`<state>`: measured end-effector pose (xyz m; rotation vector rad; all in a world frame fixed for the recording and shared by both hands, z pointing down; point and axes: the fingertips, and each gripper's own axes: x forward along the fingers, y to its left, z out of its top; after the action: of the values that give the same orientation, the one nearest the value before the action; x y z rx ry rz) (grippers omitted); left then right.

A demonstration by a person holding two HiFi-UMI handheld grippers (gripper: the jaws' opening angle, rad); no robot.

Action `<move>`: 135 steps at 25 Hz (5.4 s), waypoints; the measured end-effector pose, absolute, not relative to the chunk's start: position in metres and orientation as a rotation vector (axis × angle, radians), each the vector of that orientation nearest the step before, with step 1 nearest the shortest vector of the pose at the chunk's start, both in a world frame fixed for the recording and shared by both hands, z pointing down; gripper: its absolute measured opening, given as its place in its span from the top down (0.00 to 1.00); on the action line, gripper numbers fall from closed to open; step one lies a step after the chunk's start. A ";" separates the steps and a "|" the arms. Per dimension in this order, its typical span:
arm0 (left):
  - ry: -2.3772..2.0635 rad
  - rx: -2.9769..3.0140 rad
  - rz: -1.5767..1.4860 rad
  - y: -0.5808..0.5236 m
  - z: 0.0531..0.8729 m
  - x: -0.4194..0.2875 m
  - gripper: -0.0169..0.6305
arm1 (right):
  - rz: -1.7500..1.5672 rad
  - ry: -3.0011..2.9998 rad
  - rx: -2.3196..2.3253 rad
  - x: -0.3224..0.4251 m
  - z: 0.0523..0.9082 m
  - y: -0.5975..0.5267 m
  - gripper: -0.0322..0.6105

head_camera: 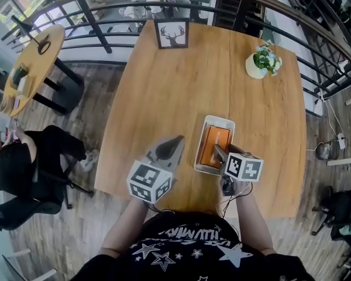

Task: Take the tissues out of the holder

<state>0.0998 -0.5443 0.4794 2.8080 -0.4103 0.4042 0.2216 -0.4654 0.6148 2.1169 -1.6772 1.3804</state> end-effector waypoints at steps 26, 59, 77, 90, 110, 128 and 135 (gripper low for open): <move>-0.373 2.809 0.426 -0.537 0.477 0.101 0.95 | 1.366 -1.608 2.165 0.225 0.613 -0.463 0.77; -0.424 2.862 0.299 -0.444 0.449 0.000 0.95 | 0.963 -1.851 2.343 0.173 0.501 -0.385 0.80; -0.305 2.850 0.286 -0.350 0.460 -0.048 0.95 | 0.990 -1.743 2.468 0.108 0.501 -0.248 0.80; -0.468 2.833 0.271 -0.300 0.457 -0.005 0.95 | 1.011 -1.858 2.345 0.157 0.508 -0.214 0.80; -0.837 2.803 0.236 -0.136 0.443 0.058 0.95 | 0.973 -2.157 2.049 0.237 0.505 -0.100 0.80; -1.048 2.724 0.245 -0.010 0.456 0.056 0.95 | 1.059 -2.253 1.898 0.248 0.533 0.004 0.80; -1.086 2.708 0.266 0.000 0.458 0.034 0.95 | 1.075 -2.276 1.894 0.233 0.534 0.003 0.80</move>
<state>0.0342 -0.0005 0.4582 2.7077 -1.0858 0.2663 0.2326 0.0033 0.5337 1.8942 -2.2764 1.0754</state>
